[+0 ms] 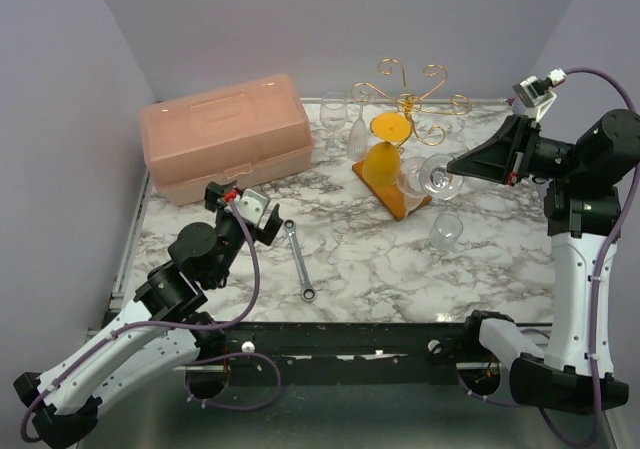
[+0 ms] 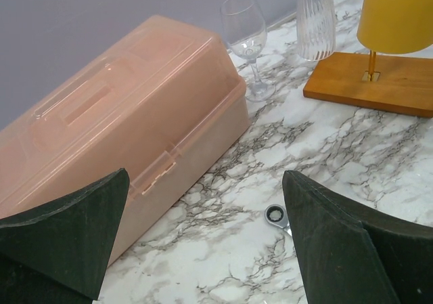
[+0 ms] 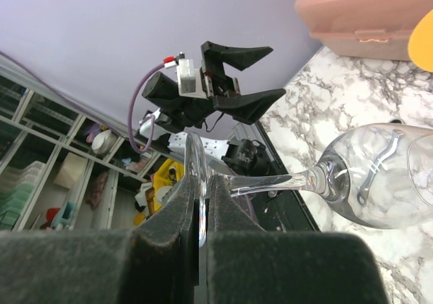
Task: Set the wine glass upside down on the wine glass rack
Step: Turn the wine glass upside down at the wine rack.
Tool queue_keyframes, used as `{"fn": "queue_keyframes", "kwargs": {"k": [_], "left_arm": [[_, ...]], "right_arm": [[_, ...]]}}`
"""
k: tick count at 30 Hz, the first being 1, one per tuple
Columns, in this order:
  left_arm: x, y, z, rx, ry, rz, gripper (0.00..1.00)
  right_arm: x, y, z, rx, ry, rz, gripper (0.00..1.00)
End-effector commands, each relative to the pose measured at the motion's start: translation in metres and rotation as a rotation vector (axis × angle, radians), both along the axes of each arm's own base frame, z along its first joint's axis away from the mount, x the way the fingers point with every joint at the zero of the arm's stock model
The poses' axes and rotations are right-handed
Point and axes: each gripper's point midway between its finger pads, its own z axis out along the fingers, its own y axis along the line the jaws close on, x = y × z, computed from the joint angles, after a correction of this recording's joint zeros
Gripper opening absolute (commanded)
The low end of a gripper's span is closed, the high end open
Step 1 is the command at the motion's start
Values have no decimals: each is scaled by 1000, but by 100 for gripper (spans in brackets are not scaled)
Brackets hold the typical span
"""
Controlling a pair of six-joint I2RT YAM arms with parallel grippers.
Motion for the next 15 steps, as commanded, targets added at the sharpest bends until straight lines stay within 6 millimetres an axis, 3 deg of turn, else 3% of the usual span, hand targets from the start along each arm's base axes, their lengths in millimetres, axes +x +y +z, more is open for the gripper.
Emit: {"fn": "queue_keyframes", "kwargs": {"k": [1, 15], "left_arm": [[-3, -3, 8, -54, -28, -29, 99], [-8, -1, 9, -82, -37, -43, 99]], "right_arm": [[3, -6, 16, -9, -63, -44, 0], [26, -28, 17, -7, -52, -158, 0]]}}
